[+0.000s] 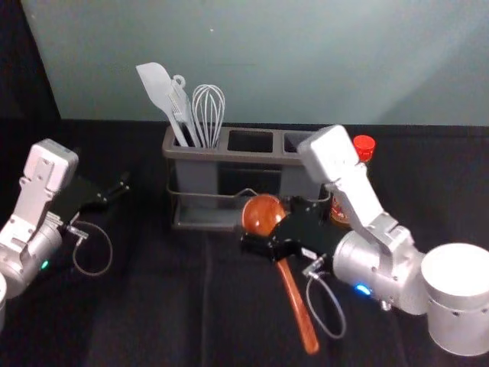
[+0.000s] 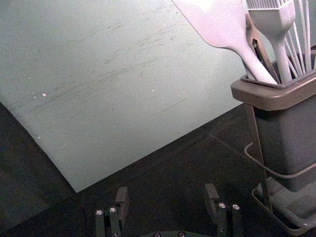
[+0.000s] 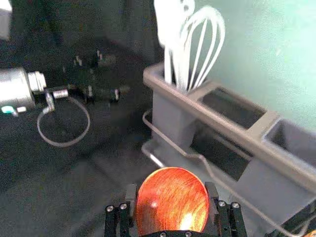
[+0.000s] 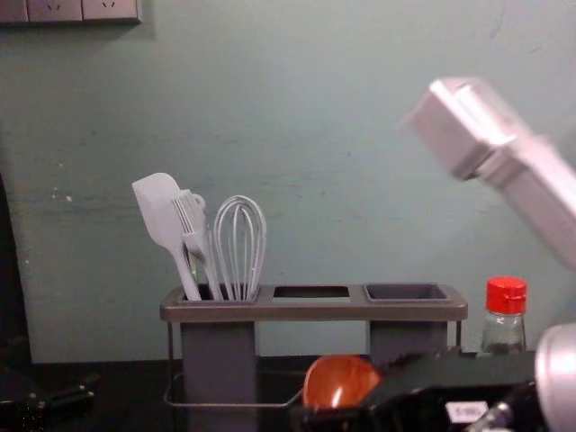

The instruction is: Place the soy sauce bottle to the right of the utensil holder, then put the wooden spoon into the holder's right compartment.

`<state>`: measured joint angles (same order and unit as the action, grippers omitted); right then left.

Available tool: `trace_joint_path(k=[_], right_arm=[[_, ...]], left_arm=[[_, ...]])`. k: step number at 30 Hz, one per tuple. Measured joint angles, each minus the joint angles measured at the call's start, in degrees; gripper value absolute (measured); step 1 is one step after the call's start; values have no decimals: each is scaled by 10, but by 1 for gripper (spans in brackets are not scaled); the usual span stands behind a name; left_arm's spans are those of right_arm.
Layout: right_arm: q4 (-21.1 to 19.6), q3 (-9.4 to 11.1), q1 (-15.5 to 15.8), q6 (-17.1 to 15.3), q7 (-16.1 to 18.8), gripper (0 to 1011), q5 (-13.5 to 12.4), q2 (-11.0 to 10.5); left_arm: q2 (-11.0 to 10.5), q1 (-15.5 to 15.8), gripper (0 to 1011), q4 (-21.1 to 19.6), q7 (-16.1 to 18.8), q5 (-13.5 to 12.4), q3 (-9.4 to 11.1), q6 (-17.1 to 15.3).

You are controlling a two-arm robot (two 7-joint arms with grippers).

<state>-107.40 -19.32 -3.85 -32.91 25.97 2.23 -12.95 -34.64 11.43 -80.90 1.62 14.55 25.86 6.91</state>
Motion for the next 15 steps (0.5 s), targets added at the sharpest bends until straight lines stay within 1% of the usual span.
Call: trace_joint_path(k=[2, 3, 4, 6, 9, 10, 12, 13, 15], right_arm=[[-5, 7, 10, 32, -5, 840, -6, -3], [-9, 13, 21, 65, -11, 840, -10, -6], [-9, 13, 21, 65, -11, 840, -10, -6], [-12, 21, 40, 145, -30, 840, -13, -11], [-11, 24, 51, 206, -46, 840, -10, -15], [-8, 25, 57, 248, -58, 840, -5, -18], [-4, 25, 62, 294, -72, 840, 2, -21], [0, 26, 67, 339, -87, 840, 10, -22], [5, 26, 71, 376, -102, 840, 18, -22]], left_arm=[[0, 0, 1005, 0, 0, 0, 0, 0], [0, 0, 1005, 0, 0, 0, 0, 0], [0, 0, 1005, 0, 0, 0, 0, 0], [0, 0, 1005, 0, 0, 0, 0, 0], [0, 0, 1005, 0, 0, 0, 0, 0], [0, 0, 1005, 0, 0, 0, 0, 0], [0, 0, 1005, 0, 0, 0, 0, 0], [0, 0, 1005, 0, 0, 0, 0, 0], [0, 0, 1005, 0, 0, 0, 0, 0]])
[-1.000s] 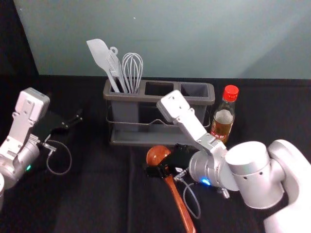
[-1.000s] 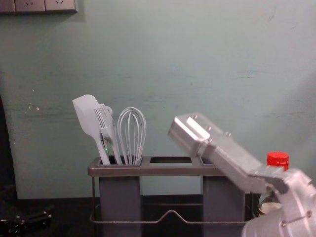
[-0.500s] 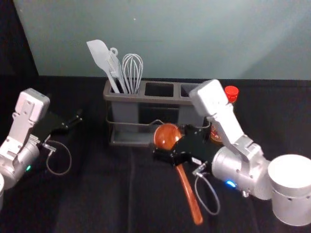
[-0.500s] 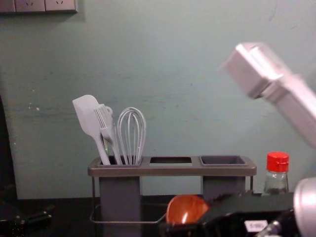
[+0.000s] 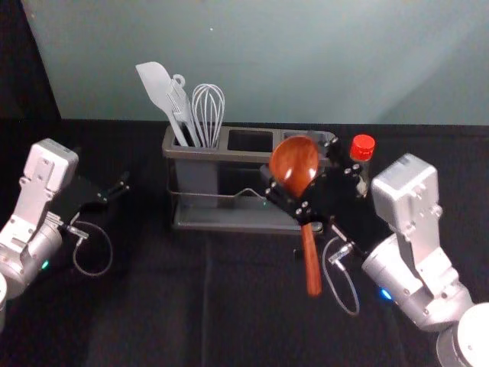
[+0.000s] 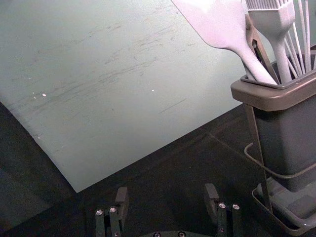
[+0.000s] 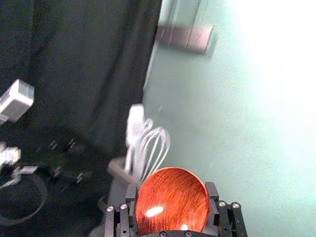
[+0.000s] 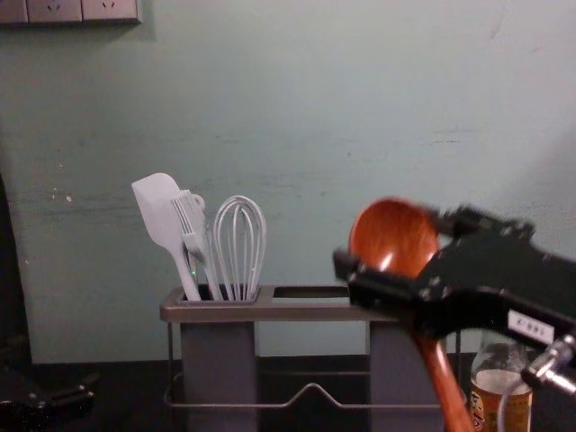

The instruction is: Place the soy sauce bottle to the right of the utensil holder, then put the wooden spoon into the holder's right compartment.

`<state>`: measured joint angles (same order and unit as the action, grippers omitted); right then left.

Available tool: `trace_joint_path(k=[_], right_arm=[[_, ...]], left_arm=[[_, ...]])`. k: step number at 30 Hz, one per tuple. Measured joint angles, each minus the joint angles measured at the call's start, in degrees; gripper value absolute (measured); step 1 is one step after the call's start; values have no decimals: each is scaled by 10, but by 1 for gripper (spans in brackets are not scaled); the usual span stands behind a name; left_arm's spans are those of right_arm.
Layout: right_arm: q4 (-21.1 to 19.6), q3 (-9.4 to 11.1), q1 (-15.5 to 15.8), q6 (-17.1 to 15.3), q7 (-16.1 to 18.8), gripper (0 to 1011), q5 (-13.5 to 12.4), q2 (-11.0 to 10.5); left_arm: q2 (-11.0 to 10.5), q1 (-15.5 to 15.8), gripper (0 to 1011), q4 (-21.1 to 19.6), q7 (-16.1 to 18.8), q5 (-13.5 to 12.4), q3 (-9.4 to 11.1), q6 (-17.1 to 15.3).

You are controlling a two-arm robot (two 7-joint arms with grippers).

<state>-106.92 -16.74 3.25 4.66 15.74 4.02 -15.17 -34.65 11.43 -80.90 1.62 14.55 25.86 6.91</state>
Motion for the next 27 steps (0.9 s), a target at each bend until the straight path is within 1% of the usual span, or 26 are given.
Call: trace_joint_path(k=[1, 3, 4, 7, 8, 11, 14, 19, 27], right_arm=[[5, 1, 3, 33, -15, 840, 9, 1], [9, 1, 4, 61, -31, 840, 20, 4], [13, 2, 5, 80, -45, 840, 31, 8], [18, 4, 4, 101, -62, 840, 45, 15], [21, 5, 1, 106, -71, 840, 53, 19], [30, 7, -9, 114, -80, 840, 68, 26], [40, 10, -20, 125, -83, 839, 74, 28], [45, 16, -28, 122, -82, 840, 69, 32], [45, 14, -27, 122, -82, 840, 70, 32]], left_arm=[[0, 0, 1005, 0, 0, 0, 0, 0], [0, 0, 1005, 0, 0, 0, 0, 0], [0, 0, 1005, 0, 0, 0, 0, 0], [0, 0, 1005, 0, 0, 0, 0, 0], [0, 0, 1005, 0, 0, 0, 0, 0], [0, 0, 1005, 0, 0, 0, 0, 0], [0, 0, 1005, 0, 0, 0, 0, 0], [0, 0, 1005, 0, 0, 0, 0, 0], [0, 0, 1005, 0, 0, 0, 0, 0]])
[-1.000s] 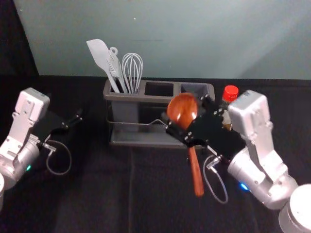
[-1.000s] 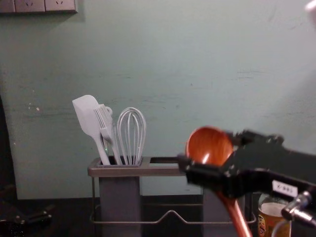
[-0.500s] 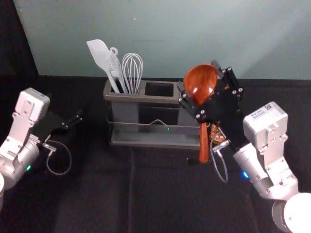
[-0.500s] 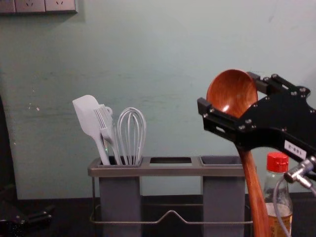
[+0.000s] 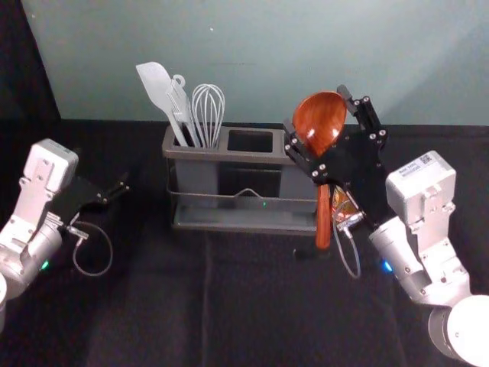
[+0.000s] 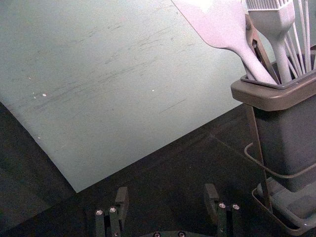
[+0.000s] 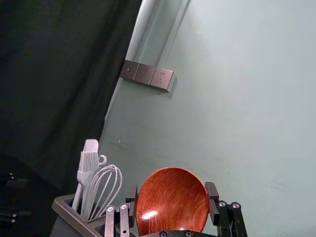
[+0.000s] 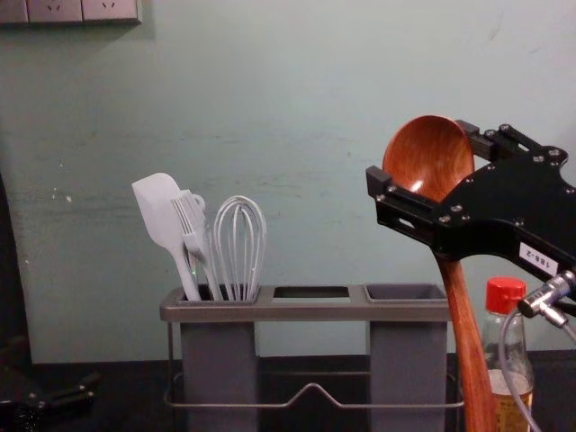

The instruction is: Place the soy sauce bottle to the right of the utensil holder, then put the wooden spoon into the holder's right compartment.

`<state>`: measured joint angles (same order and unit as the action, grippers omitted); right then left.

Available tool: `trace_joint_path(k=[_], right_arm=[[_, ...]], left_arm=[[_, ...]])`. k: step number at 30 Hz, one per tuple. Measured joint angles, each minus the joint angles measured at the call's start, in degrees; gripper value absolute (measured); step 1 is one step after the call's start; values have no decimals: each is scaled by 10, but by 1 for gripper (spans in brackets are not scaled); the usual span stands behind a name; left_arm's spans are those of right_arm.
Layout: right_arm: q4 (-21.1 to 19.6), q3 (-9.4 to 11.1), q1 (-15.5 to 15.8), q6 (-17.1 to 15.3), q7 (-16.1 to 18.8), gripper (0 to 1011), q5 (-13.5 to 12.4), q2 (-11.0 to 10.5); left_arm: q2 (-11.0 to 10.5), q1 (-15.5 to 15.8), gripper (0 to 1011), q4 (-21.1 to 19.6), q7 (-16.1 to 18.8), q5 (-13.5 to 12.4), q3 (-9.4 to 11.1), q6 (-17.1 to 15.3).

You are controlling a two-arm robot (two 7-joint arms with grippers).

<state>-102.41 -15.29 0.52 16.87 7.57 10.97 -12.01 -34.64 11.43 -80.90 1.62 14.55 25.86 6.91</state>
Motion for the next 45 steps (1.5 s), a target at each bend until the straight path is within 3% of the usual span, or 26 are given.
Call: trace_joint_path(k=[12, 18, 22, 28, 35, 45], right_arm=[[0, 0, 1, 0, 0, 840, 0, 0], [-11, 11, 8, -11, 5, 840, -26, 7], [-4, 15, -12, -19, 15, 840, -37, 10], [23, 19, -72, -39, 64, 840, -89, 1], [56, 15, -132, -47, 105, 840, -128, -15], [96, 7, -190, -36, 147, 840, -173, -36]], left_arm=[[0, 0, 1005, 0, 0, 0, 0, 0], [0, 0, 1005, 0, 0, 0, 0, 0], [0, 0, 1005, 0, 0, 0, 0, 0], [0, 0, 1005, 0, 0, 0, 0, 0], [0, 0, 1005, 0, 0, 0, 0, 0], [0, 0, 1005, 0, 0, 0, 0, 0]])
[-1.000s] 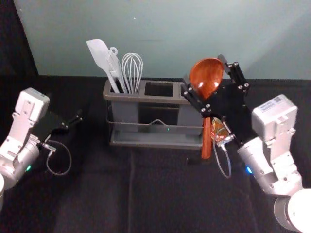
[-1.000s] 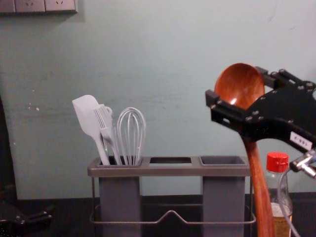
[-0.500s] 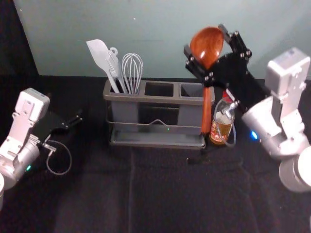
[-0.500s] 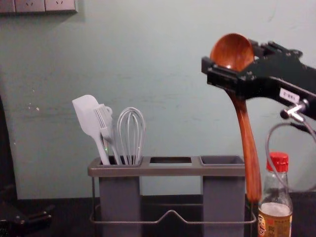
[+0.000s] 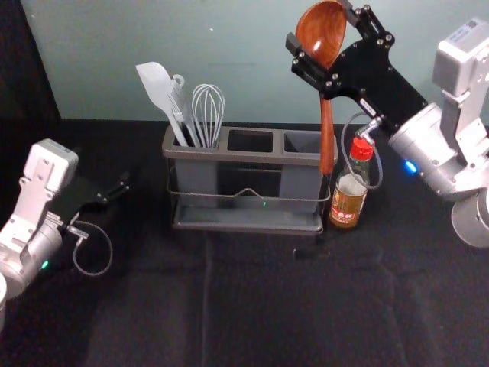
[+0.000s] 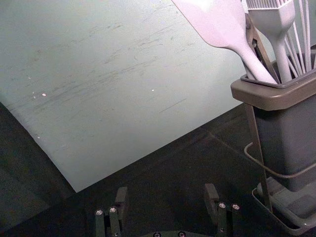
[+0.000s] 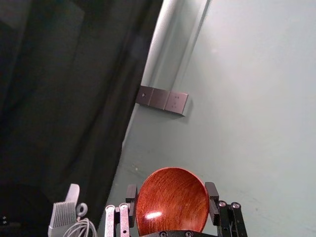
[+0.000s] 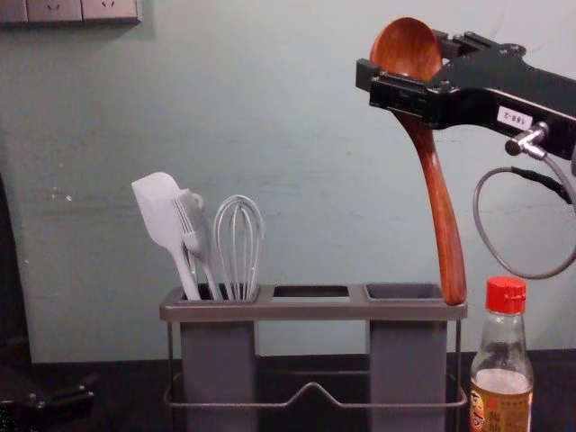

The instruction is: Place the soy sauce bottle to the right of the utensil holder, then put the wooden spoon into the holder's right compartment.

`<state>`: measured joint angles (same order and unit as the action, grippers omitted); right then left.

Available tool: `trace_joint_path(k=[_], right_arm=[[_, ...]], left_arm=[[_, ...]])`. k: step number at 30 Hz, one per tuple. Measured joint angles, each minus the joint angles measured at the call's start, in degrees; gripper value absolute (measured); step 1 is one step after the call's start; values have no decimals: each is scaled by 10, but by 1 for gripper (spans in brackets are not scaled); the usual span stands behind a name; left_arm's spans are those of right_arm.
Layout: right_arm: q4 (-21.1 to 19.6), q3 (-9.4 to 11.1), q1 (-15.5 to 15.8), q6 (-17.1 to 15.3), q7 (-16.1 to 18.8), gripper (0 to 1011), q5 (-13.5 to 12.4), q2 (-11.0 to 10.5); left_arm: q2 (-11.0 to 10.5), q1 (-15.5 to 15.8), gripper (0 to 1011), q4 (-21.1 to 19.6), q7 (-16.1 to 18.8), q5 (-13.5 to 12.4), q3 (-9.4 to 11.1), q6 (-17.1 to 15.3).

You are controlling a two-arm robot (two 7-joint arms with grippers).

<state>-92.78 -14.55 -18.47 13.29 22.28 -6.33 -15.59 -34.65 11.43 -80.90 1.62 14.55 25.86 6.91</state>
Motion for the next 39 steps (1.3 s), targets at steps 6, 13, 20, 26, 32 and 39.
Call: trace_joint_path(k=[6, 13, 20, 26, 32, 39], right_arm=[[33, -7, -31, 12, 26, 840, -34, -7], [70, -16, -60, 29, 44, 840, -59, -9], [112, -25, -83, 56, 49, 840, -69, -5], [139, -30, -97, 73, 35, 840, -60, 7], [163, -36, -110, 86, 2, 840, -25, 27], [179, -40, -117, 84, -48, 840, 30, 48]], left_arm=[[0, 0, 1005, 0, 0, 0, 0, 0], [0, 0, 1005, 0, 0, 0, 0, 0], [0, 0, 1005, 0, 0, 0, 0, 0], [0, 0, 1005, 0, 0, 0, 0, 0], [0, 0, 1005, 0, 0, 0, 0, 0], [0, 0, 1005, 0, 0, 0, 0, 0]])
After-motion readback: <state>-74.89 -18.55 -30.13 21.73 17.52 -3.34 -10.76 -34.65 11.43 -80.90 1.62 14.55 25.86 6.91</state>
